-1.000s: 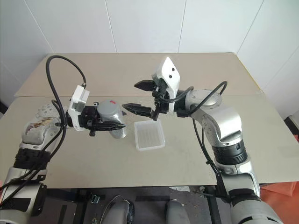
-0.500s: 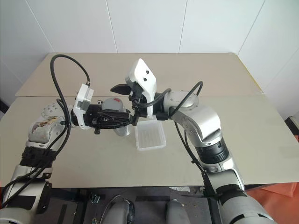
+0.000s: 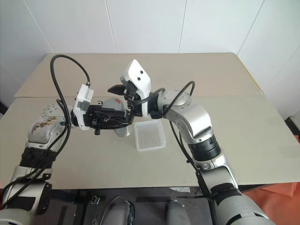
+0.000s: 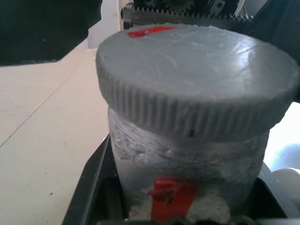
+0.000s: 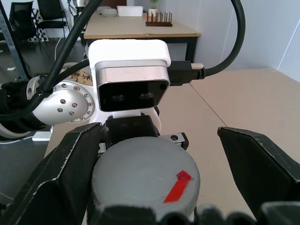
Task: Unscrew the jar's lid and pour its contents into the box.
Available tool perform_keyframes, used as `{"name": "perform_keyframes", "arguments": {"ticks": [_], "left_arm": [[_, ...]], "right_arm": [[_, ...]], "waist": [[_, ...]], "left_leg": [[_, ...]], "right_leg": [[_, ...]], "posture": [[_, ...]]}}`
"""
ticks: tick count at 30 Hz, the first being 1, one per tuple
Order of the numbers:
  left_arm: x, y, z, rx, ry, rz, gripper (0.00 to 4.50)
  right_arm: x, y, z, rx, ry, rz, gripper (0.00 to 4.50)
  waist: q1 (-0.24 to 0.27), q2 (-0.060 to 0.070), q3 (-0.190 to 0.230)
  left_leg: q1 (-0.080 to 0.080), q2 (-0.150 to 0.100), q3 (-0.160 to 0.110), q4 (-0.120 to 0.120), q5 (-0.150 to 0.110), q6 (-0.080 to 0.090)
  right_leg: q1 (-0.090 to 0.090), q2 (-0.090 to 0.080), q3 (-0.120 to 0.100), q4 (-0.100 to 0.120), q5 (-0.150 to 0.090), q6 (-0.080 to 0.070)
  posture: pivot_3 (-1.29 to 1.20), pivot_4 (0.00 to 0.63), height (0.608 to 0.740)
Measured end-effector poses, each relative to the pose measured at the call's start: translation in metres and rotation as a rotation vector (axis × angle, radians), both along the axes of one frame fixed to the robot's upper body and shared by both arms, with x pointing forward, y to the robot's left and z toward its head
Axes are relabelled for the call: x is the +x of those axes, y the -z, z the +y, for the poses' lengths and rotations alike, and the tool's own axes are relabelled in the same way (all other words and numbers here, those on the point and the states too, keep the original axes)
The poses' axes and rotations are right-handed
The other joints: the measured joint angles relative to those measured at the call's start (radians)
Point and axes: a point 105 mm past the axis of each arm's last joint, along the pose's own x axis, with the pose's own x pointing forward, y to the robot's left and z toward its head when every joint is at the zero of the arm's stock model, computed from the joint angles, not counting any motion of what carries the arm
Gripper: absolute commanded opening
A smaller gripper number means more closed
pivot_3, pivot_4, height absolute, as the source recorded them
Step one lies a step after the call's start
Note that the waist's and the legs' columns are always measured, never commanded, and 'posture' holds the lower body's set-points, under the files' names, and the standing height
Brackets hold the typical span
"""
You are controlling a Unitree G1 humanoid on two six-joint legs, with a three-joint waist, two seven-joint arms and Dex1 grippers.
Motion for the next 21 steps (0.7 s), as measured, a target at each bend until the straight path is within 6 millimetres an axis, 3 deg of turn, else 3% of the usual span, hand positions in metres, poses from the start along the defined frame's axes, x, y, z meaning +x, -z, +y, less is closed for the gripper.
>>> {"name": "perform_keyframes", "arguments": {"ticks": [14, 21], "left_arm": [[0.000, 0.000, 0.004, 0.014, -0.012, -0.001, 1.93], [-0.001, -0.001, 0.007, 0.021, -0.006, -0.002, 1.93]], "right_arm": [[-0.001, 0.011, -0.032, -0.041, 0.043, -0.005, 4.49], [0.007, 0.005, -0.050, -0.020, 0.116, -0.016, 4.49]], "waist": [[0.001, 0.000, 0.000], [0.002, 0.000, 0.000]], "left_leg": [[0.000, 0.000, 0.000, 0.000, 0.000, 0.000], [0.000, 0.000, 0.000, 0.000, 0.000, 0.000]], "right_leg": [[0.000, 0.000, 0.000, 0.000, 0.000, 0.000], [0.000, 0.000, 0.000, 0.000, 0.000, 0.000]], "posture": [[0.00, 0.150, 0.740], [0.00, 0.150, 0.740]]}}
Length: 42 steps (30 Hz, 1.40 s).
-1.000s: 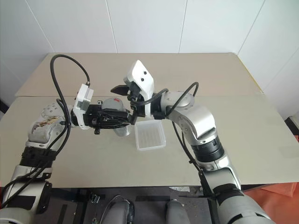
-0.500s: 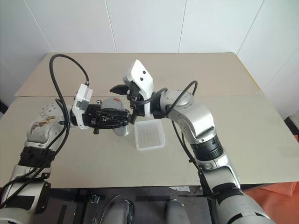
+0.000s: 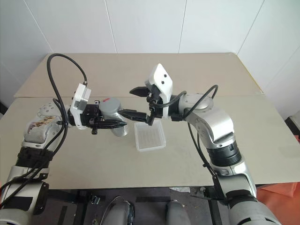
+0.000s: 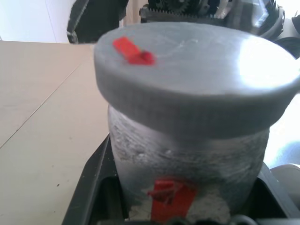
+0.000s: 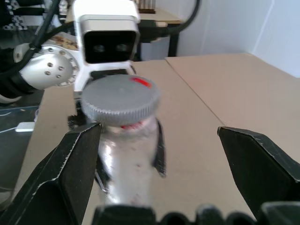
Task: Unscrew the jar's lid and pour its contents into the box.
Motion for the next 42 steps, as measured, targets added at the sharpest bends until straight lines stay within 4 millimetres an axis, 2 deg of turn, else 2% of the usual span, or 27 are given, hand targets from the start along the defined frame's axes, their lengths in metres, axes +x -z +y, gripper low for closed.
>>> {"name": "perform_keyframes", "arguments": {"ticks": [5, 14, 17, 21, 24, 27, 42], "left_arm": [[-0.001, 0.000, 0.000, 0.002, 0.008, 0.001, 1.93], [-0.001, 0.000, 0.000, 0.002, 0.008, 0.001, 1.93], [-0.001, 0.000, 0.000, 0.001, 0.008, 0.001, 1.93], [-0.001, 0.001, -0.001, 0.000, 0.010, 0.001, 1.93], [-0.001, 0.001, -0.002, -0.001, 0.011, 0.001, 1.93], [-0.001, 0.001, -0.002, -0.001, 0.010, 0.001, 1.93], [-0.002, 0.002, -0.002, -0.001, 0.004, 0.005, 1.93]], "right_arm": [[0.000, 0.007, -0.009, -0.005, 0.022, 0.016, 4.49], [-0.024, -0.005, -0.001, 0.007, -0.089, -0.038, 4.49], [-0.032, -0.006, 0.005, 0.014, -0.135, -0.045, 4.49], [-0.038, -0.001, 0.025, 0.010, -0.178, -0.037, 4.49], [-0.032, -0.009, 0.038, 0.024, -0.159, -0.054, 4.49], [-0.027, -0.015, 0.042, 0.027, -0.138, -0.071, 4.49], [-0.013, -0.006, 0.050, 0.017, -0.113, -0.030, 4.49]], "waist": [[0.000, 0.000, 0.000], [0.001, 0.000, 0.000], [0.000, 0.000, 0.000], [-0.004, 0.000, 0.000], [-0.003, 0.000, 0.000], [0.001, 0.000, 0.000], [-0.001, 0.000, 0.000]], "left_leg": [[0.000, 0.000, 0.000, 0.000, 0.000, 0.000], [0.000, 0.000, 0.000, 0.000, 0.000, 0.000], [0.000, 0.000, 0.000, 0.000, 0.000, 0.000], [0.000, 0.000, 0.000, 0.000, 0.000, 0.000], [0.000, 0.000, 0.000, 0.000, 0.000, 0.000], [0.000, 0.000, 0.000, 0.000, 0.000, 0.000], [0.000, 0.000, 0.000, 0.000, 0.000, 0.000]], "right_leg": [[0.000, 0.000, 0.000, 0.000, 0.000, 0.000], [0.000, 0.000, 0.000, 0.000, 0.000, 0.000], [0.000, 0.000, 0.000, 0.000, 0.000, 0.000], [0.000, 0.000, 0.000, 0.000, 0.000, 0.000], [0.000, 0.000, 0.000, 0.000, 0.000, 0.000], [0.000, 0.000, 0.000, 0.000, 0.000, 0.000], [0.000, 0.000, 0.000, 0.000, 0.000, 0.000]], "posture": [[0.00, 0.150, 0.740], [0.00, 0.150, 0.740], [0.00, 0.150, 0.740], [0.00, 0.150, 0.740], [0.00, 0.150, 0.740], [0.00, 0.150, 0.740], [0.00, 0.150, 0.740]]}}
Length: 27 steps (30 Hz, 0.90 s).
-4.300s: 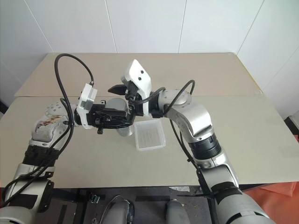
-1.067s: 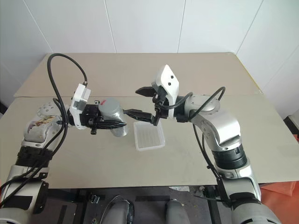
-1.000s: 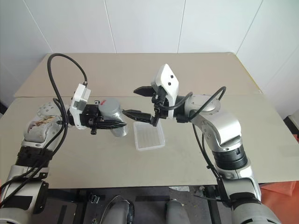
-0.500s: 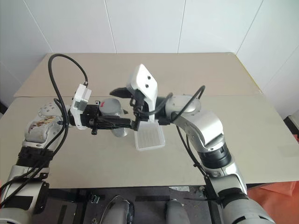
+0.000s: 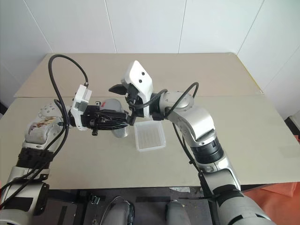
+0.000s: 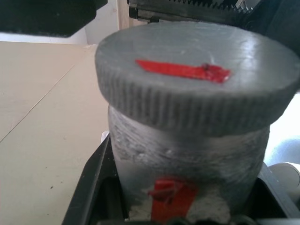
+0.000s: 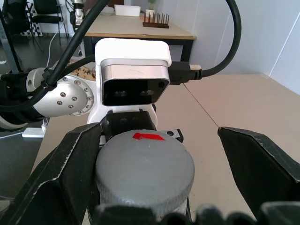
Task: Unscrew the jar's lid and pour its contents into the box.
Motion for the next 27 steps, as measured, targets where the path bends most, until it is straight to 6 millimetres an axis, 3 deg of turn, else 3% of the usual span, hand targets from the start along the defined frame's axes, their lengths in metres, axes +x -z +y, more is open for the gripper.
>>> {"name": "perform_keyframes", "arguments": {"ticks": [27], "left_arm": [[-0.0015, 0.0010, 0.0003, 0.005, 0.005, 0.010, 1.93]], "right_arm": [[-0.0036, 0.0031, -0.0080, -0.021, -0.019, -0.003, 4.49]], "waist": [[0.000, 0.000, 0.000]], "left_leg": [[0.000, 0.000, 0.000, 0.000, 0.000, 0.000]], "right_leg": [[0.000, 0.000, 0.000, 0.000, 0.000, 0.000]], "posture": [[0.00, 0.150, 0.740]]}}
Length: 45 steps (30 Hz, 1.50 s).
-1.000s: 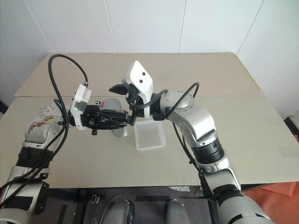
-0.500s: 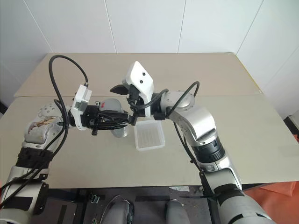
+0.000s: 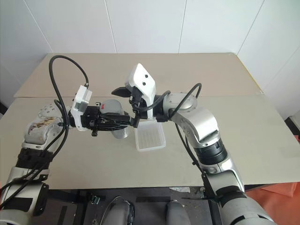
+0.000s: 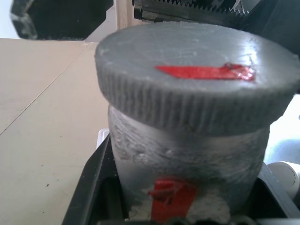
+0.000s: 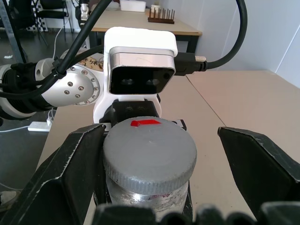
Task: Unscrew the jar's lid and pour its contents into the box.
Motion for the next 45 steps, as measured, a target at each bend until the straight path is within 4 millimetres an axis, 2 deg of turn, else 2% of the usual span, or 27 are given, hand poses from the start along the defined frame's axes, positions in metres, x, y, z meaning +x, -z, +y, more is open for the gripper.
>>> {"name": "perform_keyframes", "arguments": {"ticks": [16, 22, 31, 36, 41, 45], "left_arm": [[-0.001, 0.001, 0.000, 0.002, 0.001, 0.000, 1.93], [0.000, 0.000, 0.001, 0.002, -0.006, -0.002, 1.93], [0.000, 0.000, 0.001, 0.003, -0.009, -0.002, 1.93], [-0.001, 0.000, 0.001, 0.007, -0.002, -0.012, 1.93], [-0.005, 0.018, 0.003, 0.047, 0.000, 0.022, 1.93], [-0.005, 0.018, 0.003, 0.048, 0.001, 0.022, 1.93]], "right_arm": [[-0.001, 0.004, 0.000, -0.019, -0.014, 0.024, 4.49], [-0.003, 0.006, 0.002, -0.027, -0.023, 0.040, 2.77], [-0.003, 0.006, 0.003, -0.023, -0.024, 0.045, 2.77], [-0.003, 0.004, 0.001, 0.010, -0.038, 0.116, 2.77], [0.003, -0.020, -0.017, 0.075, -0.005, 0.089, 2.77], [0.004, -0.022, -0.020, 0.080, 0.006, 0.095, 2.77]], "waist": [[0.000, 0.000, 0.000], [-0.001, 0.000, 0.000], [0.000, 0.000, 0.000], [0.001, 0.000, 0.000], [0.002, 0.000, 0.000], [0.000, 0.000, 0.000]], "left_leg": [[0.000, 0.000, 0.000, 0.000, 0.000, 0.000], [0.000, 0.000, 0.000, 0.000, 0.000, 0.000], [0.000, 0.000, 0.000, 0.000, 0.000, 0.000], [0.000, 0.000, 0.000, 0.000, 0.000, 0.000], [0.000, 0.000, 0.000, 0.000, 0.000, 0.000], [0.000, 0.000, 0.000, 0.000, 0.000, 0.000]], "right_leg": [[0.000, 0.000, 0.000, 0.000, 0.000, 0.000], [0.000, 0.000, 0.000, 0.000, 0.000, 0.000], [0.000, 0.000, 0.000, 0.000, 0.000, 0.000], [0.000, 0.000, 0.000, 0.000, 0.000, 0.000], [0.000, 0.000, 0.000, 0.000, 0.000, 0.000], [0.000, 0.000, 0.000, 0.000, 0.000, 0.000]], "posture": [[0.00, 0.150, 0.740], [0.00, 0.150, 0.740], [0.00, 0.150, 0.740], [0.00, 0.150, 0.740], [0.00, 0.150, 0.740], [0.00, 0.150, 0.740]]}}
